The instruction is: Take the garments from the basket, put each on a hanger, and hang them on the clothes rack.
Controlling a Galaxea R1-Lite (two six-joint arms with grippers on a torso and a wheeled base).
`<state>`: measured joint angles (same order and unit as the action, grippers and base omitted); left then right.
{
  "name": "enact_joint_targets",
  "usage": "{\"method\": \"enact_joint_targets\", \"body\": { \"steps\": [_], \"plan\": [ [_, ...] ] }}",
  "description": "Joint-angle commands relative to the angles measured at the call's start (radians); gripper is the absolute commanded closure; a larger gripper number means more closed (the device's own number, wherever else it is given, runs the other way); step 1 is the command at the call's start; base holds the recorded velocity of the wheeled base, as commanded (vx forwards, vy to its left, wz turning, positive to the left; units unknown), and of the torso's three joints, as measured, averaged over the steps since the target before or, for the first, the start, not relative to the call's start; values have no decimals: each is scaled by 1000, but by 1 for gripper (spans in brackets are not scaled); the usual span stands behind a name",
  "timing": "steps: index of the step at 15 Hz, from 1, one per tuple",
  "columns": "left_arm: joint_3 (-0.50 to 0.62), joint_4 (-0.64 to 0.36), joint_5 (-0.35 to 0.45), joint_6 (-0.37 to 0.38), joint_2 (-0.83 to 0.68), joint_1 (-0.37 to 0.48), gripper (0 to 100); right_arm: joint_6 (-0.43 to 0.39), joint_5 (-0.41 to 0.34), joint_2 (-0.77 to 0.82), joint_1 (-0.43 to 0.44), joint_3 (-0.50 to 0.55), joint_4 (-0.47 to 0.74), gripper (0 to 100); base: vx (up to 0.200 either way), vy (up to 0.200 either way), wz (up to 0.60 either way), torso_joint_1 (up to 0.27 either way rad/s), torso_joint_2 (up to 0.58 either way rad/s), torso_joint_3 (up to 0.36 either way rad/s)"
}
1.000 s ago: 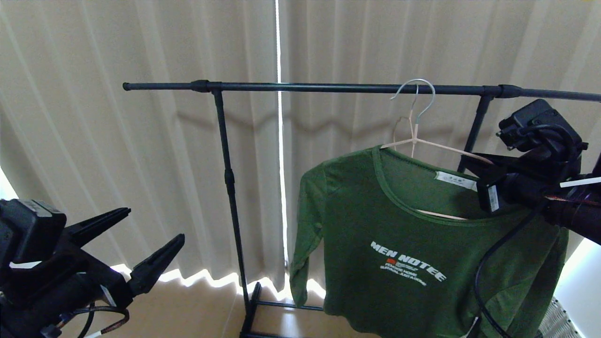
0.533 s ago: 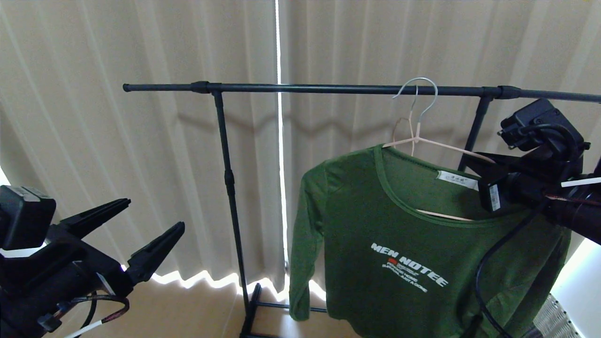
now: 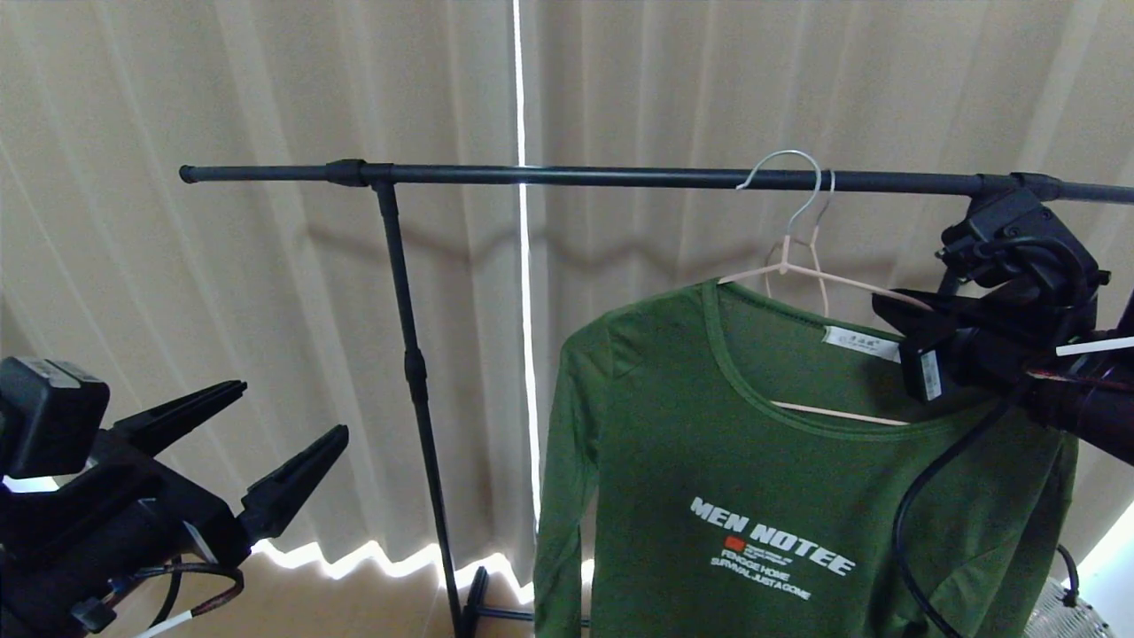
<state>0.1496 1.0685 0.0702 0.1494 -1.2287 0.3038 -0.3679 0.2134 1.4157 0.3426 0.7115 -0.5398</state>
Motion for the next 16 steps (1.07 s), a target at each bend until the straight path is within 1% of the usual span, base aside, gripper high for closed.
{"method": "enact_joint_targets", "body": {
  "steps": [1,3,9,11,13,14,15,16],
  "plan": [
    [-2,1,0,1,-2,1,0,0,0,2,1,0,1,100,200,0,0,-2,2,2],
    [-2,1,0,1,-3,0,0,0,0,3,1,-1,1,100,200,0,0,0,-2,2],
    [-7,2,0,9,-3,1,0,0,3,3,1,2,4,100,0,0,0,0,0,0],
    [-10,1,0,7,-5,1,0,0,20,6,1,9,4,100,0,0,0,0,0,0],
    [-12,1,0,7,-20,1,0,1,103,32,-2,14,3,100,0,0,0,0,0,0],
    [-12,2,0,9,-25,1,0,1,123,40,-2,20,4,100,0,0,0,0,0,0],
    [-12,2,0,10,-26,1,0,0,164,48,1,29,7,100,0,0,0,0,0,0],
    [-10,2,0,10,-25,1,0,-2,221,51,19,49,26,100,0,0,0,0,0,0]
  ]
}}
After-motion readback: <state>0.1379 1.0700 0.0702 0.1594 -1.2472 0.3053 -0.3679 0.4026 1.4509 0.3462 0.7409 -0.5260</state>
